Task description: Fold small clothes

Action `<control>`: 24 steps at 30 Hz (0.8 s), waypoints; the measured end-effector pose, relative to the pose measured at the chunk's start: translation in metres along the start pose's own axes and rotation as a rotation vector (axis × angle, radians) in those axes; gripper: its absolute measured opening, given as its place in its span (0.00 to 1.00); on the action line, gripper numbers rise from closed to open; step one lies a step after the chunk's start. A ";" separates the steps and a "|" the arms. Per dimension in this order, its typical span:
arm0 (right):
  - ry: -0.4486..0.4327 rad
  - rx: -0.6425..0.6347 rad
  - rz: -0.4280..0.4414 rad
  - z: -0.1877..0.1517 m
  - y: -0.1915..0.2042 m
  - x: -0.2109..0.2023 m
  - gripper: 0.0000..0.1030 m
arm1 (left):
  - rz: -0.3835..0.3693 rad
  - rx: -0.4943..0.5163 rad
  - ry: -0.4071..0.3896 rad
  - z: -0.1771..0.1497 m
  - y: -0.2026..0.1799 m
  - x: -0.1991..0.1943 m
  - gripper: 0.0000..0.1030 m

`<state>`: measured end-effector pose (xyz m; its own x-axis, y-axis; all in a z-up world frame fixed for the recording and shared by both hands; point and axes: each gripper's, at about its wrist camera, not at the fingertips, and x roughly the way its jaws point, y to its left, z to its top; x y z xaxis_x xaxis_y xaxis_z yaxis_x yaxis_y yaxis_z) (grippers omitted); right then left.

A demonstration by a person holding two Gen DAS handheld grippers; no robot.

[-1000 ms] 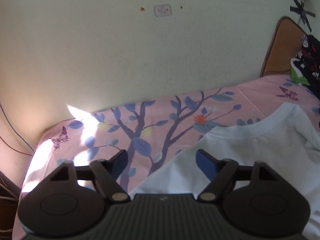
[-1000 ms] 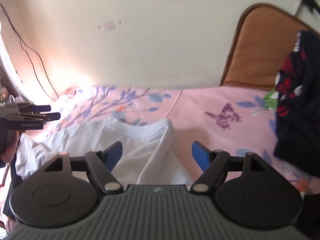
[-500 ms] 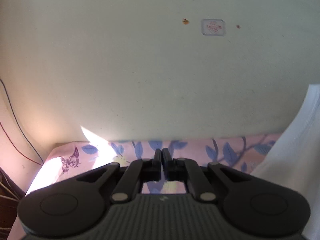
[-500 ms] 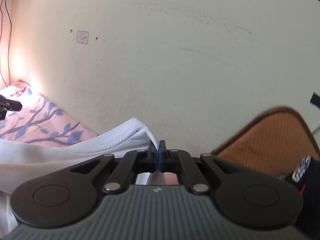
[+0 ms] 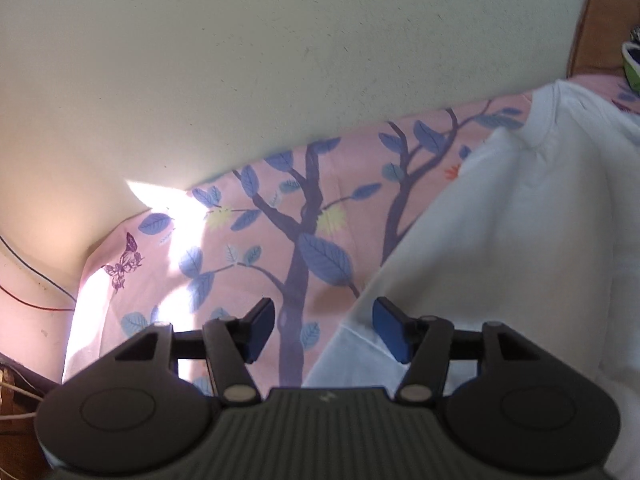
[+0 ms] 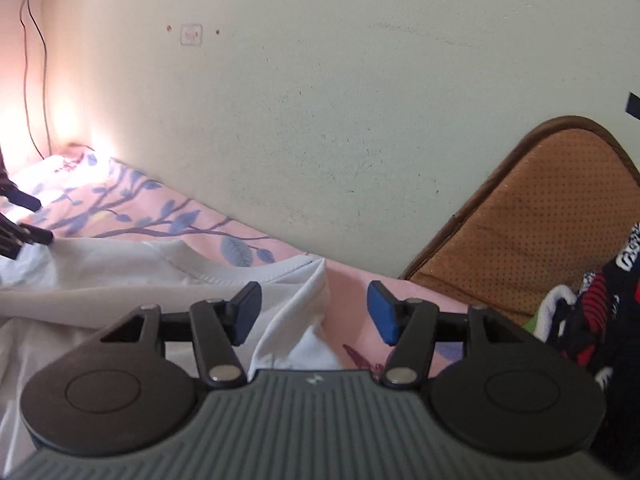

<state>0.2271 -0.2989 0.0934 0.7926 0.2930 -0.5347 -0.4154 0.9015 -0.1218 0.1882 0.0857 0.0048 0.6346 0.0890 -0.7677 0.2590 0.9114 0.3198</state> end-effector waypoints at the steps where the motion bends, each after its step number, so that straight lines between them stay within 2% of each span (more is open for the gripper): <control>1: -0.004 0.014 0.009 -0.004 -0.005 -0.011 0.71 | 0.004 0.023 -0.025 -0.002 -0.006 -0.001 0.30; 2: -0.002 0.033 0.004 -0.008 0.001 -0.012 0.77 | -0.023 0.044 -0.028 -0.003 -0.011 -0.001 0.12; 3: 0.008 0.048 0.000 -0.014 -0.001 -0.020 0.80 | -0.009 0.051 -0.025 -0.001 -0.016 -0.002 0.06; 6: 0.067 0.085 0.001 -0.032 -0.006 -0.037 0.81 | 0.101 0.088 -0.044 0.003 -0.027 0.005 0.05; 9: 0.117 0.104 0.058 -0.053 -0.009 -0.050 0.81 | 0.170 -0.001 -0.031 0.017 -0.006 0.018 0.06; 10: 0.125 0.092 0.079 -0.058 -0.005 -0.052 0.81 | 0.215 -0.031 -0.035 0.023 0.001 0.022 0.06; 11: 0.134 0.070 0.093 -0.061 0.001 -0.051 0.74 | 0.256 -0.056 -0.044 0.030 0.008 0.026 0.06; 12: 0.150 0.032 0.086 -0.065 0.008 -0.048 0.59 | 0.288 -0.082 -0.055 0.037 0.013 0.028 0.06; 13: 0.181 -0.017 0.039 -0.069 0.010 -0.044 0.05 | 0.307 -0.113 -0.061 0.042 0.017 0.029 0.07; 14: 0.207 -0.040 -0.030 -0.071 0.011 -0.035 0.06 | 0.312 -0.168 -0.051 0.048 0.023 0.030 0.08; 16: 0.171 -0.012 -0.177 -0.067 0.009 -0.016 0.06 | 0.310 -0.221 -0.035 0.053 0.027 0.025 0.10; 17: 0.126 -0.023 -0.282 -0.064 0.006 -0.014 0.07 | 0.305 -0.219 -0.046 0.051 0.027 0.017 0.10; 18: 0.080 -0.022 -0.372 -0.060 0.002 -0.015 0.12 | 0.298 -0.200 -0.060 0.047 0.025 0.006 0.13; 19: 0.048 0.015 -0.416 -0.057 -0.005 -0.020 0.16 | 0.291 -0.175 -0.076 0.042 0.023 -0.007 0.15; 20: 0.029 0.072 -0.417 -0.054 -0.013 -0.028 0.29 | 0.280 -0.149 -0.099 0.033 0.020 -0.023 0.15; 21: 0.024 0.115 -0.370 -0.053 -0.017 -0.036 0.43 | 0.261 -0.125 -0.128 0.023 0.015 -0.041 0.16; 23: -0.007 0.162 -0.269 -0.057 -0.016 -0.061 0.51 | 0.211 -0.068 -0.183 0.002 0.006 -0.075 0.19; 24: -0.029 0.168 -0.221 -0.062 -0.007 -0.075 0.55 | 0.177 -0.034 -0.210 -0.008 -0.002 -0.092 0.26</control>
<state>0.1431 -0.3472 0.0830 0.8692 0.0900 -0.4862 -0.1528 0.9841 -0.0910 0.1229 0.0790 0.0703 0.8059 0.1658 -0.5684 0.1086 0.9023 0.4172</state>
